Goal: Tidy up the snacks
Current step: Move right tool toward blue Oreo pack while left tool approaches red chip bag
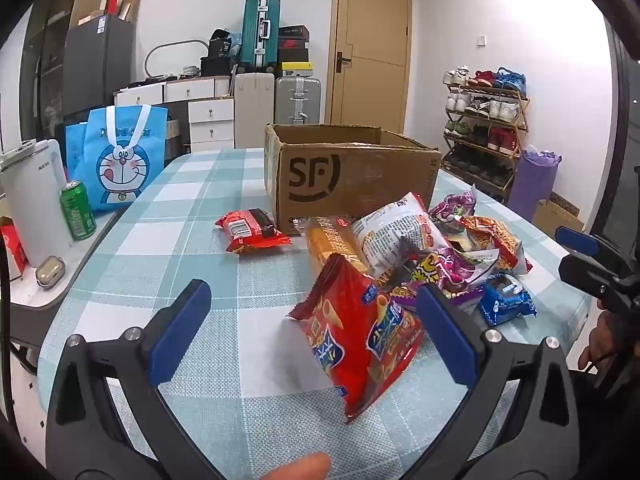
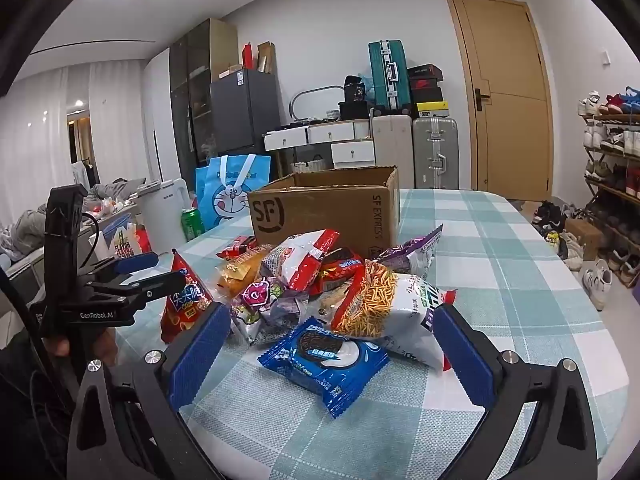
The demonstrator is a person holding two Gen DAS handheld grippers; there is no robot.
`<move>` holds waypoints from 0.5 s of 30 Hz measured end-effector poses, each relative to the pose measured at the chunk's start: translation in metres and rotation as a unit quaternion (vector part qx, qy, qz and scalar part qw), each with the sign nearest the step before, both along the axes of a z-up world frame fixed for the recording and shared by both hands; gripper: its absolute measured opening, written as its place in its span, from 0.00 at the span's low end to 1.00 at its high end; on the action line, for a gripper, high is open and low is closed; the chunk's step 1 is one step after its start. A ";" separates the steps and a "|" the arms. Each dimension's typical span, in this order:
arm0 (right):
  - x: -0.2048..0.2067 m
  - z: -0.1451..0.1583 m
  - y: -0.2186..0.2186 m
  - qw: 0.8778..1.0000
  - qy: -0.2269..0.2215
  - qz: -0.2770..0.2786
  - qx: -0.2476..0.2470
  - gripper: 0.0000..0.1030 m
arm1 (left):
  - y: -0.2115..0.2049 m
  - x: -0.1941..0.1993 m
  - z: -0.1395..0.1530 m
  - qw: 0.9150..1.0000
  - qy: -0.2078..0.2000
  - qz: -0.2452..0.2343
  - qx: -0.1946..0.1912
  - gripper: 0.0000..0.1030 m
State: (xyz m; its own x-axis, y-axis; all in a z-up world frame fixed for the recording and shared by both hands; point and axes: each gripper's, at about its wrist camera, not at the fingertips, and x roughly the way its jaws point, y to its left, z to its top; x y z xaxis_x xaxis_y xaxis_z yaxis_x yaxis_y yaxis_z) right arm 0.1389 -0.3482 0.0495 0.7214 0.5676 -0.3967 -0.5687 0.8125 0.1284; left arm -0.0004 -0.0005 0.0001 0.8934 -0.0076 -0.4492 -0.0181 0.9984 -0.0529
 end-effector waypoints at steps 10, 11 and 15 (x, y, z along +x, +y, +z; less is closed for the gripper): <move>0.000 0.000 0.002 1.000 0.001 0.001 -0.002 1.00 | -0.003 -0.004 0.001 1.000 -0.006 -0.001 0.000 0.99; 0.000 0.000 0.002 1.000 0.002 0.001 -0.002 1.00 | -0.003 -0.004 0.001 1.000 -0.005 -0.001 0.000 0.99; 0.004 -0.002 0.001 1.000 0.003 0.001 -0.003 1.00 | -0.002 -0.003 0.001 1.000 -0.005 -0.002 0.000 0.99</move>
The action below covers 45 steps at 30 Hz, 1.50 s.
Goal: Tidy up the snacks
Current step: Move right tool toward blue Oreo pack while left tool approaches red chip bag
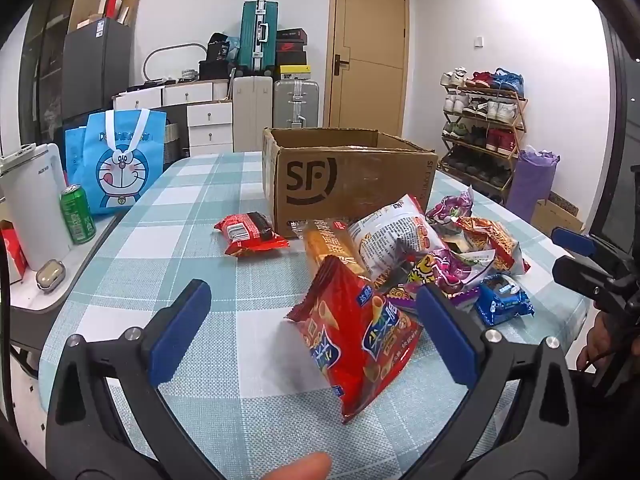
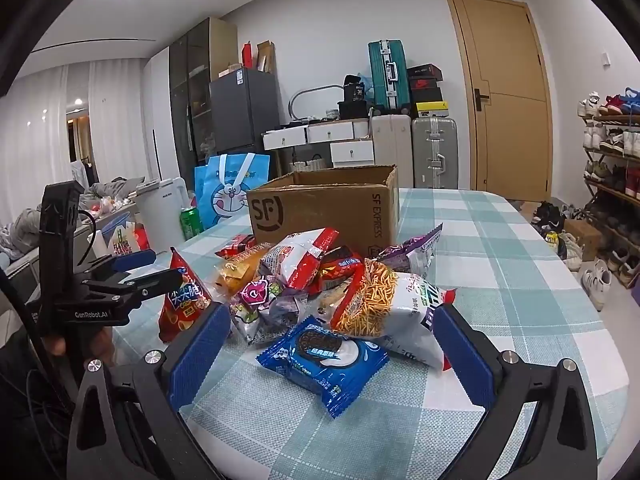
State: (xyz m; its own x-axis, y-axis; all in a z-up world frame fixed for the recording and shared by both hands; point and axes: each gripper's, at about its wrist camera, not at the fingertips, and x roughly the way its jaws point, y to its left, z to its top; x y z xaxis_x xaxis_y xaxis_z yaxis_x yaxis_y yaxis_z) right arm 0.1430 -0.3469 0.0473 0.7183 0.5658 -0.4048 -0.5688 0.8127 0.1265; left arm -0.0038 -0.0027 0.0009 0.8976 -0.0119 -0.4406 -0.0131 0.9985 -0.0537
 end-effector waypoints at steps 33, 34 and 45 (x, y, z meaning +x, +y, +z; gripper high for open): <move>0.000 -0.003 -0.002 1.000 0.001 -0.001 -0.007 1.00 | -0.002 0.000 0.000 1.000 0.004 0.000 0.001 0.99; 0.000 -0.003 -0.002 1.000 0.002 -0.001 -0.007 1.00 | -0.003 0.000 0.000 1.000 0.004 0.000 0.001 0.99; 0.005 -0.011 0.013 0.999 0.019 0.000 -0.030 1.00 | -0.006 0.001 -0.003 1.000 0.010 -0.004 0.003 0.99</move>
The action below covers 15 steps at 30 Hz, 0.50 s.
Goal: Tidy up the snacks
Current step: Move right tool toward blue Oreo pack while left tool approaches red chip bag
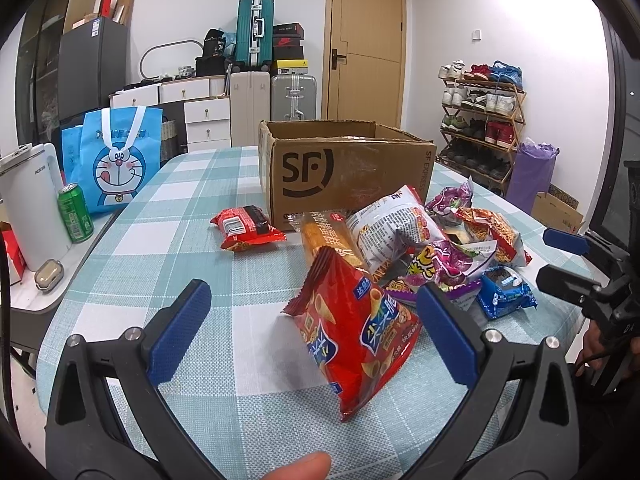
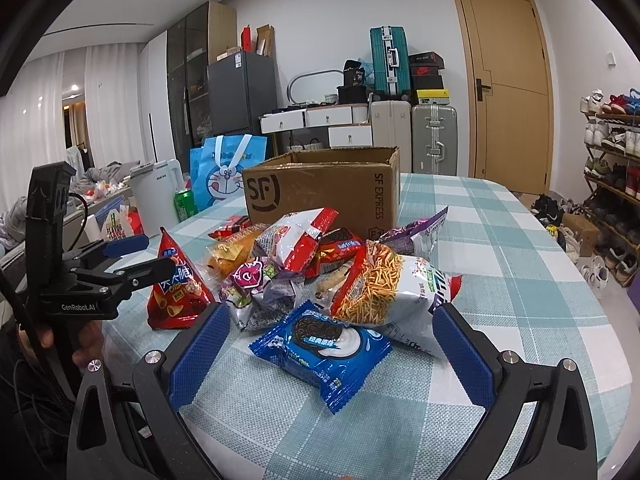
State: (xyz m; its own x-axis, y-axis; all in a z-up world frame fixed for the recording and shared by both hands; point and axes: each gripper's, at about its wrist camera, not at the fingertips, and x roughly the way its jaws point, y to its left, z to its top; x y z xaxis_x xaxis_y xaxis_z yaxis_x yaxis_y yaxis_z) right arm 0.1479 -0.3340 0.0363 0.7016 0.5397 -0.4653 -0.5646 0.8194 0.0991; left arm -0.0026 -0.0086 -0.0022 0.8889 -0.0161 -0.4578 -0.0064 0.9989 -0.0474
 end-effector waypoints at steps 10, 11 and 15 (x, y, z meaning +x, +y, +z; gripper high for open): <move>0.005 -0.004 0.006 1.000 0.010 0.001 -0.010 1.00 | 0.001 0.002 -0.003 1.000 0.003 -0.002 0.001 0.99; 0.005 -0.005 0.007 1.000 0.011 0.002 -0.011 1.00 | 0.002 0.003 -0.004 1.000 0.005 -0.002 0.001 0.99; 0.007 -0.007 0.008 1.000 0.019 0.009 -0.009 1.00 | 0.001 0.008 -0.007 1.000 0.016 -0.008 0.003 0.99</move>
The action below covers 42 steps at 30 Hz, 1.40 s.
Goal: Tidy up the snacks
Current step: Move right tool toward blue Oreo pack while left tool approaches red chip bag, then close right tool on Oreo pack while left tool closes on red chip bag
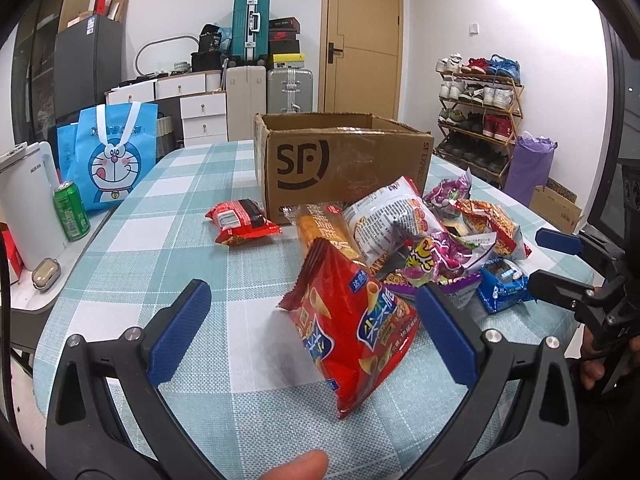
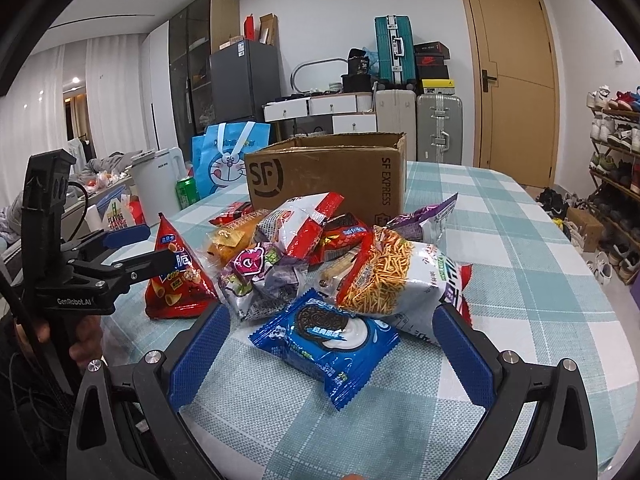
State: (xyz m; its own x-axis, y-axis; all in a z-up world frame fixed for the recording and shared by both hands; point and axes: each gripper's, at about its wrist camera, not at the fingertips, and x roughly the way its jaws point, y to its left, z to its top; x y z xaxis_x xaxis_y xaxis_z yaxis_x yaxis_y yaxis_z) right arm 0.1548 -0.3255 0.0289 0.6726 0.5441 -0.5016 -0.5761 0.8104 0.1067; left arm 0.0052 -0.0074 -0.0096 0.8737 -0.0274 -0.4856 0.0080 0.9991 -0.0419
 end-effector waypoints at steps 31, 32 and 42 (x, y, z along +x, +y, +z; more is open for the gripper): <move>0.019 -0.031 0.038 0.995 0.063 0.024 -0.073 0.82 | -0.006 0.025 -0.021 0.996 0.068 -0.060 -0.026 0.59; 0.019 -0.031 0.038 0.995 0.062 0.024 -0.071 0.79 | -0.006 0.025 -0.021 0.996 0.068 -0.060 -0.026 0.58; 0.015 -0.027 0.030 0.996 0.061 0.027 -0.051 0.51 | -0.008 0.017 -0.015 0.996 0.055 -0.066 -0.028 0.50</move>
State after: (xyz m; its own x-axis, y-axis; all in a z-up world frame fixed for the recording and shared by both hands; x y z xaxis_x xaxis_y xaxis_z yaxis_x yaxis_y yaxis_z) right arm 0.1701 -0.2955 0.0018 0.5746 0.5193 -0.6326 -0.6070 0.7888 0.0962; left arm 0.0222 -0.0154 -0.0247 0.8025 -0.1686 -0.5723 0.1323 0.9856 -0.1049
